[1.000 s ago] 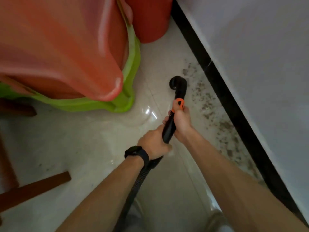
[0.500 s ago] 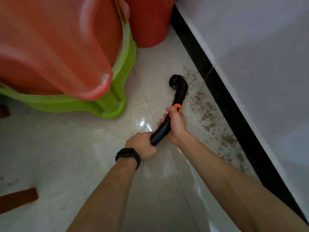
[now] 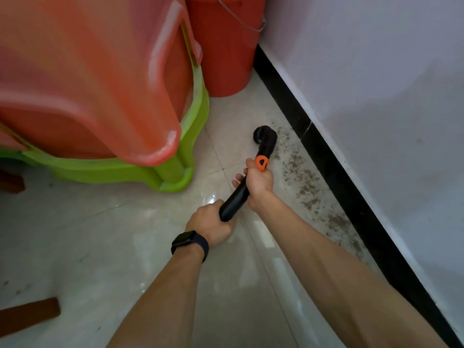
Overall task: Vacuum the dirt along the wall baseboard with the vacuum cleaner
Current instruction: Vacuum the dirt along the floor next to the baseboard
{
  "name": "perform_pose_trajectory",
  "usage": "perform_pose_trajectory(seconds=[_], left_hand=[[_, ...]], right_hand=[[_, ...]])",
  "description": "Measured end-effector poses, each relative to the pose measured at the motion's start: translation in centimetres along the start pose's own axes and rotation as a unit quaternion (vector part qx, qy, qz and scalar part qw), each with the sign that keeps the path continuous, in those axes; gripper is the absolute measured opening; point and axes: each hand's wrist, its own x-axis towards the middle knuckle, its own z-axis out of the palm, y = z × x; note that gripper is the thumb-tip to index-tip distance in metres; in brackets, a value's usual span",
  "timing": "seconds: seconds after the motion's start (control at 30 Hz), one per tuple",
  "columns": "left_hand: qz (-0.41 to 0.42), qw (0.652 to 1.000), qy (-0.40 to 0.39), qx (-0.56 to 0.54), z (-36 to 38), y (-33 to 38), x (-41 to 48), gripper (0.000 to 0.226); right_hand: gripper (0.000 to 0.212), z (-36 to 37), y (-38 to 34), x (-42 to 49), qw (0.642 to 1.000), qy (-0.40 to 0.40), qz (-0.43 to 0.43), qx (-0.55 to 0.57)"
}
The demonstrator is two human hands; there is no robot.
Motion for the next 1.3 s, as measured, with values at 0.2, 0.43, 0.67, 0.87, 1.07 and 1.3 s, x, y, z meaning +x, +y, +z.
perform_pose_trajectory(seconds=[0.2,0.43,0.67,0.87,1.07,1.3], left_hand=[[0.022,1.000,0.010,0.014,0.9,0.6,-0.3,0.017],[0.044,0.999,0.002,-0.021,1.1,2.3,1.8,0.014],[0.060,0.997,-0.005,-0.043,1.0,4.4,4.1,0.016],[0.036,0.990,-0.008,-0.140,1.8,4.6,5.7,0.015],[-0.002,0.978,-0.009,-0.207,1.4,3.8,6.4,0.019],[-0.028,0.974,-0.007,-0.224,0.3,3.4,6.7,0.022]], right_hand=[[0.017,-1.4,0.3,0.1,1.000,0.020,-0.003,-0.002],[0.019,-2.1,-1.9,1.8,1.000,0.010,0.004,0.006],[0.019,-2.7,-4.4,3.7,1.000,-0.003,-0.007,0.005],[0.018,-2.8,-5.1,4.8,0.996,-0.056,-0.037,-0.051],[0.025,-1.8,-5.2,5.3,0.993,-0.092,-0.029,-0.066],[0.015,-0.7,-5.6,5.4,0.991,-0.120,-0.016,-0.058]])
